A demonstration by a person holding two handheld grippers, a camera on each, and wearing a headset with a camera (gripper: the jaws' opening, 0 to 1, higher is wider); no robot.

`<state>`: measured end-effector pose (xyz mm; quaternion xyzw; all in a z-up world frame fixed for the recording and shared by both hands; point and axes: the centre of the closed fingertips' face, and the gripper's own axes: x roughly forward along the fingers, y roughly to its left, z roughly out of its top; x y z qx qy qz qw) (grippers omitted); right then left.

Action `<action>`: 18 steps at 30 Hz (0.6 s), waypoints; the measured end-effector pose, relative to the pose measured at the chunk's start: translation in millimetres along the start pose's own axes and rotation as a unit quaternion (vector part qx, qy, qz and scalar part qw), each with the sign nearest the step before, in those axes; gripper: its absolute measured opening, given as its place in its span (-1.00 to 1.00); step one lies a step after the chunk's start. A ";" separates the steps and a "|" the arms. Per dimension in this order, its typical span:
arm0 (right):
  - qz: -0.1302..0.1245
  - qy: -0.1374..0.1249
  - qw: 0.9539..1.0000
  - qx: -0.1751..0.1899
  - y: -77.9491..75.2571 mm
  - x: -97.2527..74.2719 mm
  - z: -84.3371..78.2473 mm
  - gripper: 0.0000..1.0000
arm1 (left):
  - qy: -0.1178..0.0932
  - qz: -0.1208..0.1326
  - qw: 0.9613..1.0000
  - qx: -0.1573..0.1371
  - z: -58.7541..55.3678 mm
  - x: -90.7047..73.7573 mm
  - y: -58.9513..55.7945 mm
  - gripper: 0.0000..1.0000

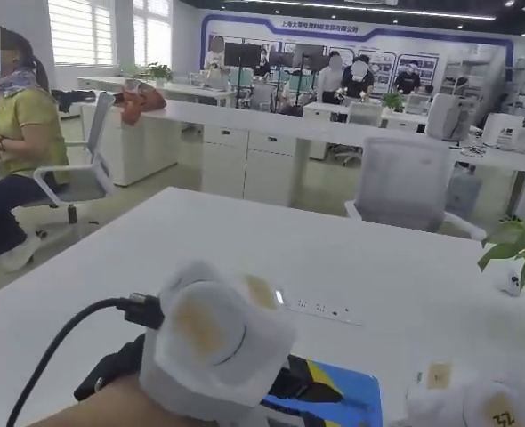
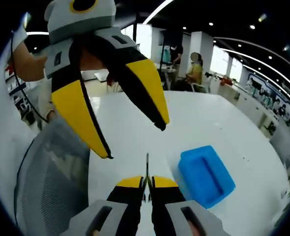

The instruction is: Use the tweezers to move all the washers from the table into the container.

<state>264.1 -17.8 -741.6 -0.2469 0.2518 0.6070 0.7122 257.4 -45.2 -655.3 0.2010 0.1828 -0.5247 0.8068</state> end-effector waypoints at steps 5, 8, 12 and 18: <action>0.020 0.017 1.000 -0.014 12.4 3.4 -7.4 -0.95 | 0.009 -0.021 0.999 0.022 -2.9 6.0 -9.6 -0.77; 0.029 0.024 0.999 -0.012 16.6 6.0 -11.5 -0.94 | 0.022 -0.042 0.999 0.026 -11.7 11.3 -18.2 -0.78; 0.041 0.041 0.998 -0.022 22.5 10.3 -18.3 -0.94 | 0.032 -0.052 0.998 0.035 -19.5 15.7 -23.4 -0.89; 0.051 0.063 0.996 -0.036 27.6 17.4 -29.7 -0.94 | 0.048 -0.070 0.995 0.051 -34.5 20.1 -26.3 -1.00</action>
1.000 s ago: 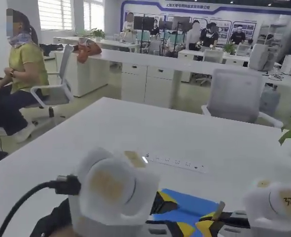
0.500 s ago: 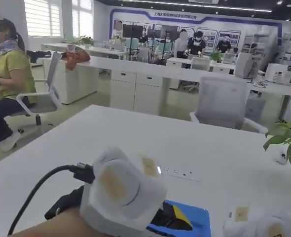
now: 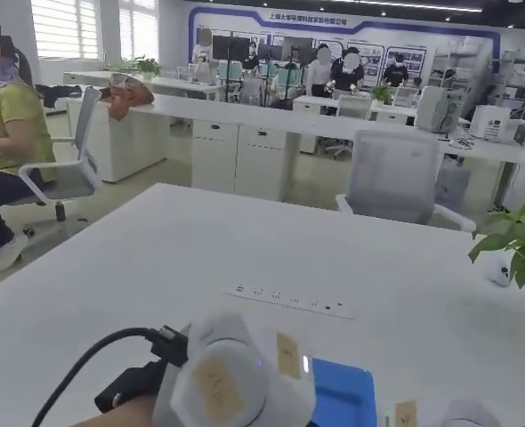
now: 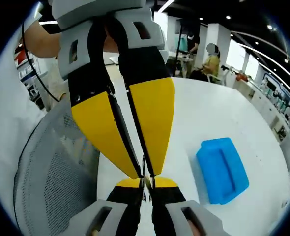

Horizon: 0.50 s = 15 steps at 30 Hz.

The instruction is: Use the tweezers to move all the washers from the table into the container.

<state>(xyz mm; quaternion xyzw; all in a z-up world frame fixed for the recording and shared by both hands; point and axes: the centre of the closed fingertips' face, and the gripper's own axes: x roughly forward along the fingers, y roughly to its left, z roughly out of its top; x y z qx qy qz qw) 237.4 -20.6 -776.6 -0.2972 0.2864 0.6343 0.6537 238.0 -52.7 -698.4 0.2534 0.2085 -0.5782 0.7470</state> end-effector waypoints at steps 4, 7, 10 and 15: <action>0.002 0.012 1.000 0.004 -0.6 5.7 -8.7 -0.93 | 0.004 -0.014 1.000 -0.008 -9.3 7.8 -4.6 -1.00; -0.002 0.019 0.999 0.030 -2.1 11.5 -18.9 -0.90 | 0.013 -0.011 1.000 -0.009 -17.9 14.1 -6.2 -1.00; -0.015 0.025 0.998 0.063 -7.1 17.0 -26.6 -0.86 | 0.032 -0.013 0.999 -0.001 -29.1 19.0 -4.1 -1.00; -0.045 0.031 0.994 0.093 -21.8 24.1 -37.2 -0.81 | 0.062 -0.018 0.998 0.025 -49.6 27.2 4.7 -1.00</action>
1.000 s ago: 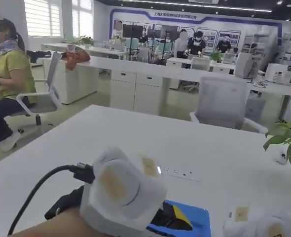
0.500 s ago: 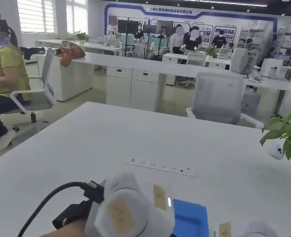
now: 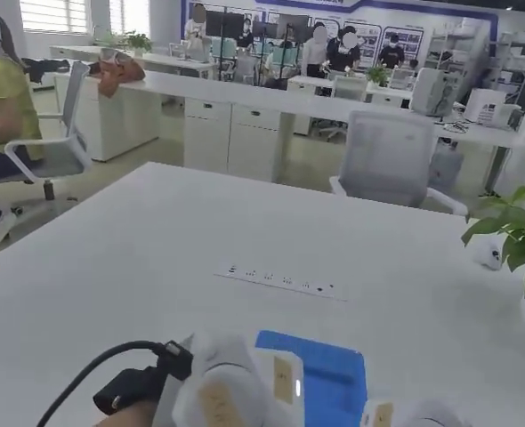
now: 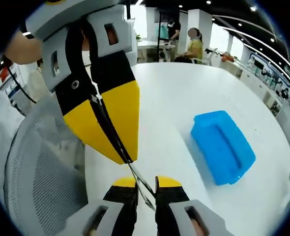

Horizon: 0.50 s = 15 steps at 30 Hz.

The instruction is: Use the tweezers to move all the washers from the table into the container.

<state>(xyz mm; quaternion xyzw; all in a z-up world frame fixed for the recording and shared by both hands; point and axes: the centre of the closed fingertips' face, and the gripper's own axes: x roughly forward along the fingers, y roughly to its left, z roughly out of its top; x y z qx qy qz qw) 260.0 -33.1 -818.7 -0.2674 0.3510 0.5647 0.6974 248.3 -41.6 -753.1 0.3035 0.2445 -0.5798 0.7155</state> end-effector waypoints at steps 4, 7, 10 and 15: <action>-0.036 0.001 0.999 0.018 -9.4 9.1 -9.8 -0.80 | 0.022 -0.001 0.999 0.025 -14.1 13.8 5.7 -1.00; -0.049 0.010 0.999 0.013 -12.2 15.9 -16.5 -0.81 | 0.043 -0.002 0.998 0.050 -24.9 22.3 6.3 -1.00; -0.044 0.026 0.999 0.018 -14.0 23.2 -23.3 -0.80 | 0.061 -0.005 0.997 0.054 -36.0 31.3 5.7 -1.00; -0.054 0.011 0.998 0.019 -12.1 20.0 -21.9 -0.81 | 0.082 -0.007 0.995 0.062 -50.2 33.8 8.8 -1.00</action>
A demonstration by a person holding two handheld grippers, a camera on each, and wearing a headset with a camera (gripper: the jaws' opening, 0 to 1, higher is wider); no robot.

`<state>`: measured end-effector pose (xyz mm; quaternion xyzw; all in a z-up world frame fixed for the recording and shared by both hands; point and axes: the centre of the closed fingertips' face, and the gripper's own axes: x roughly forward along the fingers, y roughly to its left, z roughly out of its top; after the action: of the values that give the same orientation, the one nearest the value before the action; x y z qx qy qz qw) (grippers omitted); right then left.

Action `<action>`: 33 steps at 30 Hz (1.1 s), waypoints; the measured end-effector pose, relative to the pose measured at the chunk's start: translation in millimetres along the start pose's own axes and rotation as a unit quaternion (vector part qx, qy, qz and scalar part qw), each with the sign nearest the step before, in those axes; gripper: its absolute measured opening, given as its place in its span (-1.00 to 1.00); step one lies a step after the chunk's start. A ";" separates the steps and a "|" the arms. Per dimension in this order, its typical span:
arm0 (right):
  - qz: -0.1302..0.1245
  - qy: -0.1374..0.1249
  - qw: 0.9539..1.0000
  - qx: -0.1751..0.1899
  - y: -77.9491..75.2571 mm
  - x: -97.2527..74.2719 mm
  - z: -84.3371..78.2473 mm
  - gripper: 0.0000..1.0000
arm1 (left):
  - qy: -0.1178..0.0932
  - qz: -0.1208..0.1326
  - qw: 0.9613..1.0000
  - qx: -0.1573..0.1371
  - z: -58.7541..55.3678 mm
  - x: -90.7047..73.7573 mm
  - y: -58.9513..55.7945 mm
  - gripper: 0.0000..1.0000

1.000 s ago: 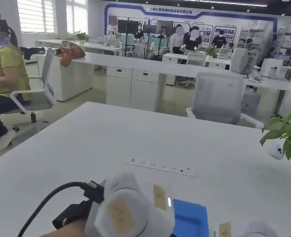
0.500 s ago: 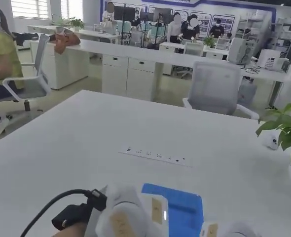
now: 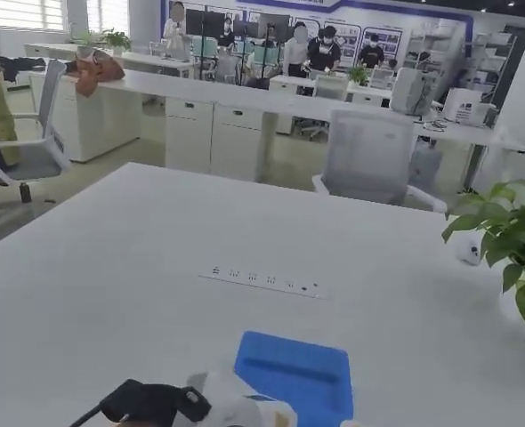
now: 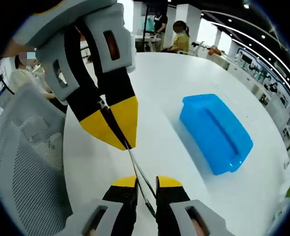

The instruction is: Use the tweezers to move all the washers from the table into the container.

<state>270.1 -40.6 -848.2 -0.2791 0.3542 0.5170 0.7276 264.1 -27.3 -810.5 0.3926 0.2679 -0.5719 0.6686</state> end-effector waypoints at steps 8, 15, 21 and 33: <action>-0.016 -0.045 0.998 0.049 9.8 -28.0 0.7 -0.60 | 0.018 0.004 0.999 -0.027 -26.7 0.0 2.8 -1.00; -0.071 -0.120 0.979 0.145 2.8 -79.3 5.2 -0.44 | 0.047 0.000 0.998 -0.050 -49.9 12.9 4.6 -1.00; -0.119 -0.166 0.955 0.217 -2.7 -118.5 -0.2 -0.41 | 0.067 -0.003 0.995 -0.076 -64.3 23.1 7.2 -1.00; -0.148 -0.174 0.942 0.246 3.6 -129.9 -19.2 -0.39 | 0.103 0.003 0.990 -0.093 -76.1 32.3 9.0 -1.00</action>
<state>234.4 -126.3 -755.3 -0.0461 0.2929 0.3403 0.8924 286.3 18.4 -876.2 0.3866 0.3858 -0.4990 0.6728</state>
